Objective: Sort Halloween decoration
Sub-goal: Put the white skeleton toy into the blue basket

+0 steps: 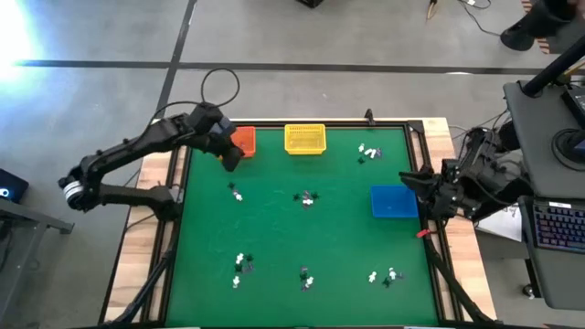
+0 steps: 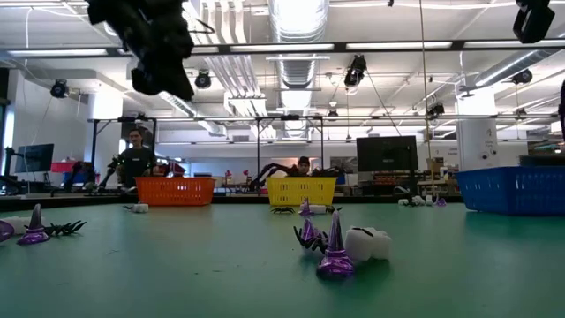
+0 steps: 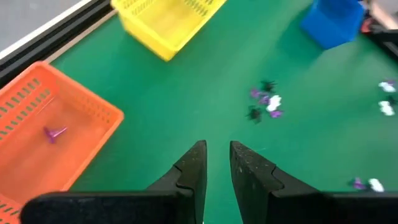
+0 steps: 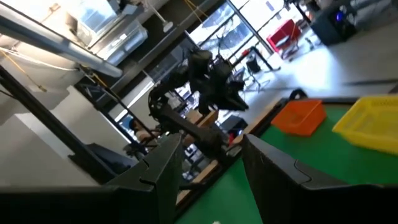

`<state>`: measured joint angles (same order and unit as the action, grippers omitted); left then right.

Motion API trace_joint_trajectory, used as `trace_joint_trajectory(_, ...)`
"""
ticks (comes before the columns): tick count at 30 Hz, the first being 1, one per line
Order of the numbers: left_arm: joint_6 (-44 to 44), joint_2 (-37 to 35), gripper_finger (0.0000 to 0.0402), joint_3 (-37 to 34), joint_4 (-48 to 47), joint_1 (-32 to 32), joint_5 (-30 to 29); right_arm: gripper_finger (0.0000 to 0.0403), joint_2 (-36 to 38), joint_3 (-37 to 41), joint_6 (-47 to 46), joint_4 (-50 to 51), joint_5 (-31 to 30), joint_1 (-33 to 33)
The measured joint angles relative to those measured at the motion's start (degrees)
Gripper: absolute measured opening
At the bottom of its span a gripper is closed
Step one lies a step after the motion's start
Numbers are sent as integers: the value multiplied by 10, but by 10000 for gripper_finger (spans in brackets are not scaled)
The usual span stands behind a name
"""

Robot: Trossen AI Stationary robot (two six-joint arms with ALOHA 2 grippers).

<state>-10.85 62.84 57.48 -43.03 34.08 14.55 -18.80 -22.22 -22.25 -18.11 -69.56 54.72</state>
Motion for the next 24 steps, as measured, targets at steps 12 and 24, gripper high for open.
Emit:
trace_joint_trajectory(12,17,-68,52,-1,0,-78,0,159,-133,0,-233,0,-3,0)
trace_joint_trajectory(24,56,-104,52,-1,-21,-122,0,156,-223,-9,-310,3,-24,0)
